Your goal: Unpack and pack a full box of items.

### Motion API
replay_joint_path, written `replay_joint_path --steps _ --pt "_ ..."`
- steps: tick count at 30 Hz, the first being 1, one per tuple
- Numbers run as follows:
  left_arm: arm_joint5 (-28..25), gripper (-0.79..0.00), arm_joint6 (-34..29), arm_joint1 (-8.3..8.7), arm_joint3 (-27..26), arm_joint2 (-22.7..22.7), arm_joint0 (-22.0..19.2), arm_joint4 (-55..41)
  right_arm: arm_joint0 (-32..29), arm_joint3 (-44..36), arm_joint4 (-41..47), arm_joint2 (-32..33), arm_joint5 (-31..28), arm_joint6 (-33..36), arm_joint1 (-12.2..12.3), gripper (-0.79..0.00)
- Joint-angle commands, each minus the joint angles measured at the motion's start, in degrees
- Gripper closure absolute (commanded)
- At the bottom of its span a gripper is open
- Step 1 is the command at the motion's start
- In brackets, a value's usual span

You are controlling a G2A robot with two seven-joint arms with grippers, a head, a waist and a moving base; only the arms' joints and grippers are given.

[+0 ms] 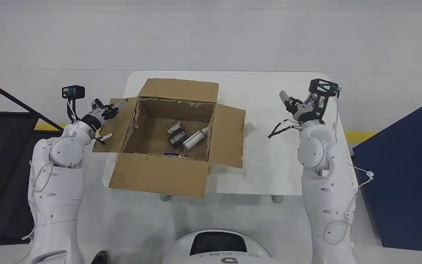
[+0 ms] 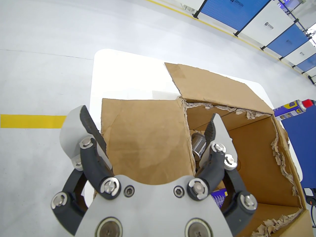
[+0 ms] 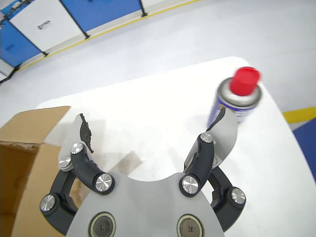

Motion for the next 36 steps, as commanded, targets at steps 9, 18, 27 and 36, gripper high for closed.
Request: replay_joint_path --steps 9,18,27,36 --pt "0.0 -0.785 0.0 0.0 0.0 0.0 0.0 0.0 8.36 14.97 -7.57 -0.07 6.07 -1.17 0.38 -0.785" --pt "0.0 -0.785 0.0 0.0 0.0 0.0 0.0 0.0 16.02 27.74 -6.2 2.99 8.88 -2.0 0.91 -0.785" --pt "0.0 -0.785 0.0 0.0 0.0 0.0 0.0 0.0 20.92 35.98 -5.62 2.07 9.67 -4.78 0.98 -0.785" --pt "0.0 -0.785 0.0 0.0 0.0 0.0 0.0 0.0 23.73 41.11 -5.45 1.56 11.51 -7.53 1.07 -0.551"
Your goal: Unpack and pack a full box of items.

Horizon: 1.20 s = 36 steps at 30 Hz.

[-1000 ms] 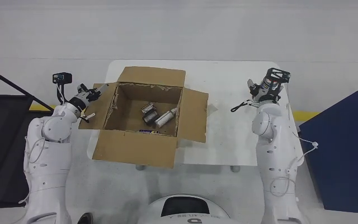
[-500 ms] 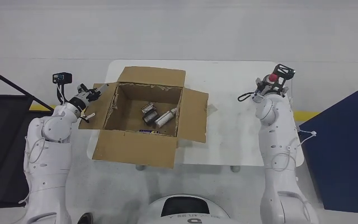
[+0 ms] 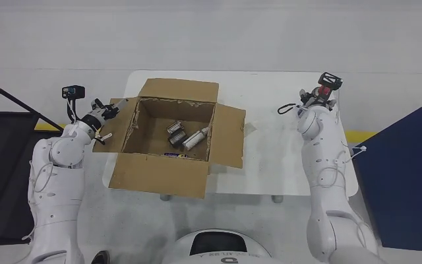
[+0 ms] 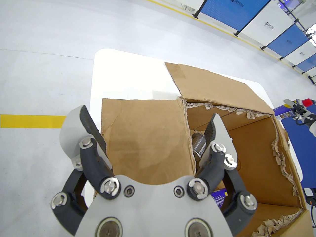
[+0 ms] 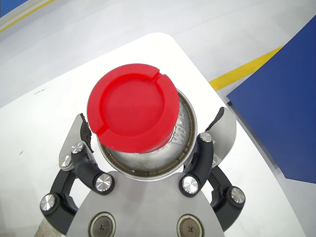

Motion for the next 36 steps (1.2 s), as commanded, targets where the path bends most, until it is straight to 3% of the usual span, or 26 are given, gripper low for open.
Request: replay_joint_path --steps 1,2,7,10,22,29,36 --pt "0.0 -0.785 0.0 0.0 0.0 0.0 0.0 0.0 0.29 0.56 0.12 -0.14 0.1 -0.44 0.01 -0.489" --pt "0.0 -0.785 0.0 0.0 0.0 0.0 0.0 0.0 0.4 0.78 0.21 -0.17 0.09 -0.68 0.02 -0.409" --pt "0.0 -0.785 0.0 0.0 0.0 0.0 0.0 0.0 0.4 1.18 0.59 -0.51 0.02 -1.87 0.06 -0.237" --pt "0.0 -0.785 0.0 0.0 0.0 0.0 0.0 0.0 0.14 0.89 0.91 -0.75 -0.28 -2.22 0.08 0.0" --pt "0.0 -0.785 0.0 0.0 0.0 0.0 0.0 0.0 -2.31 -3.61 4.98 -0.44 -2.58 -7.0 0.15 0.0" --pt "0.0 -0.785 0.0 0.0 0.0 0.0 0.0 0.0 -9.58 -16.76 19.45 1.72 -9.65 -13.36 -0.36 0.0" --pt "0.0 -0.785 0.0 0.0 0.0 0.0 0.0 0.0 -13.8 -27.35 37.83 1.09 -18.68 -3.86 -0.73 0.0"
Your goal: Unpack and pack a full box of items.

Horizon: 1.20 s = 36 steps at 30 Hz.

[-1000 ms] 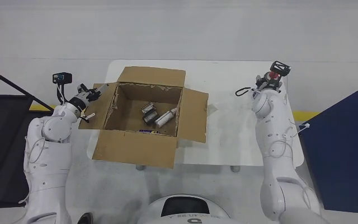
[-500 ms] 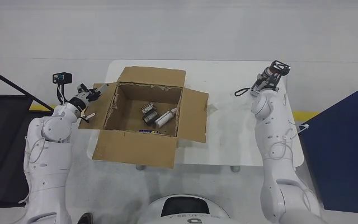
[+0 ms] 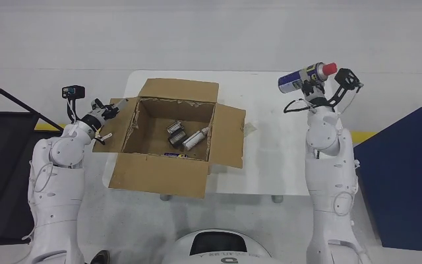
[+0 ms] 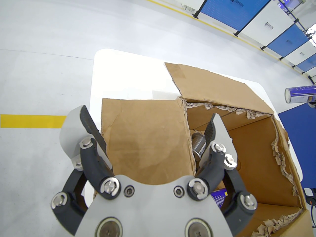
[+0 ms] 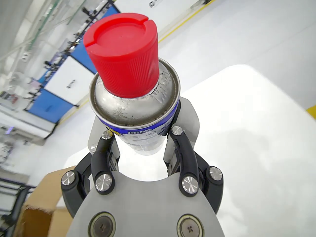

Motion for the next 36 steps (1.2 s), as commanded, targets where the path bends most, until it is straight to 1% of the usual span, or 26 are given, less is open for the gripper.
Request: replay_joint_path --steps 1,6,11,23,24,26,29,32,34,36 --pt "0.0 -0.785 0.0 0.0 0.0 0.0 0.0 0.0 -0.27 -2.18 4.21 -1.1 -0.91 3.78 -0.09 0.0" --pt "0.0 -0.785 0.0 0.0 0.0 0.0 0.0 0.0 -2.01 -8.18 11.85 -5.19 -0.46 9.37 -0.49 0.0" --pt "0.0 -0.785 0.0 0.0 0.0 0.0 0.0 0.0 -4.05 -11.83 18.76 -8.72 0.88 11.29 -0.88 0.0" --pt "0.0 -0.785 0.0 0.0 0.0 0.0 0.0 0.0 -4.54 -12.2 19.33 -8.75 0.88 11.21 -0.85 0.0" --pt "0.0 -0.785 0.0 0.0 0.0 0.0 0.0 0.0 -5.08 -12.13 21.28 -8.88 -0.1 11.29 -0.88 0.0" --pt "0.0 -0.785 0.0 0.0 0.0 0.0 0.0 0.0 -5.25 -12.83 24.89 -9.86 -2.7 13.78 -0.85 0.0" --pt "0.0 -0.785 0.0 0.0 0.0 0.0 0.0 0.0 -3.57 -14.93 25.74 -14.16 -3.7 20.3 -0.76 0.0" --pt "0.0 -0.785 0.0 0.0 0.0 0.0 0.0 0.0 -0.35 -15.14 24.94 -19.7 -2.64 26.85 -0.79 0.0" --pt "0.0 -0.785 0.0 0.0 0.0 0.0 0.0 0.0 2.45 -13.7 23.78 -23.84 -1.38 29.8 -0.99 0.0" --pt "0.0 -0.785 0.0 0.0 0.0 0.0 0.0 0.0 5.48 -11.1 20.07 -27.81 0.45 30.52 -1.23 0.0"
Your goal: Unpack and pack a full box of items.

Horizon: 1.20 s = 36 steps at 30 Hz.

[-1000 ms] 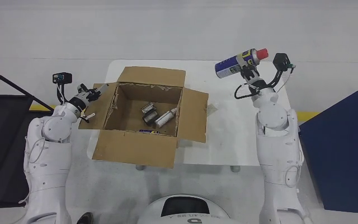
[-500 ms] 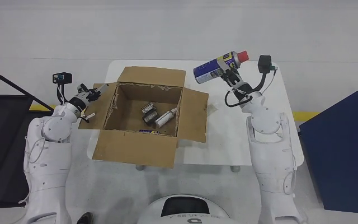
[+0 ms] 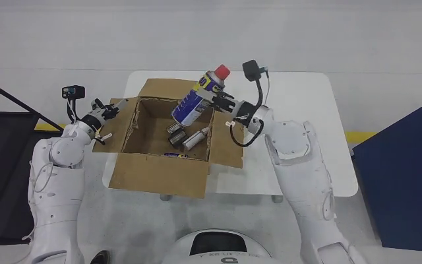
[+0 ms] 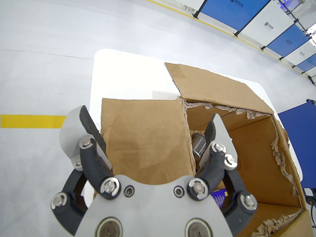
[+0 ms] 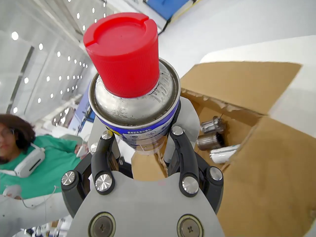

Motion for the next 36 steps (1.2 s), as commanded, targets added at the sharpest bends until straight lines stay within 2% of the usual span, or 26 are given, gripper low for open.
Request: replay_joint_path --steps 1,7,17,21,27,34,35,36 --pt "0.0 -0.785 0.0 0.0 0.0 0.0 0.0 0.0 2.9 2.72 -4.04 -4.09 1.88 0.03 -0.28 0.0" --pt "0.0 -0.785 0.0 0.0 0.0 0.0 0.0 0.0 9.62 11.06 -10.76 -12.37 7.13 2.3 -1.22 0.0" --pt "0.0 -0.785 0.0 0.0 0.0 0.0 0.0 0.0 13.48 19.04 -14.9 -20.83 11.01 -0.04 -2.86 0.0" --pt "0.0 -0.785 0.0 0.0 0.0 0.0 0.0 0.0 15.14 22.17 -13.04 -23.19 11.56 -2.39 -4.02 0.0" --pt "0.0 -0.785 0.0 0.0 0.0 0.0 0.0 0.0 14.81 26.9 -2.59 -24.37 8.93 -11.65 -6.19 0.0" --pt "0.0 -0.785 0.0 0.0 0.0 0.0 0.0 0.0 18.37 35.15 -4.68 -29.73 12.15 -16.31 -8.71 0.0" --pt "0.0 -0.785 0.0 0.0 0.0 0.0 0.0 0.0 18.78 35.72 -4.65 -30.0 12.69 -16.54 -8.98 -0.018" --pt "0.0 -0.785 0.0 0.0 0.0 0.0 0.0 0.0 19.19 36.19 -4.5 -30.08 13.13 -16.58 -9.19 -0.077"
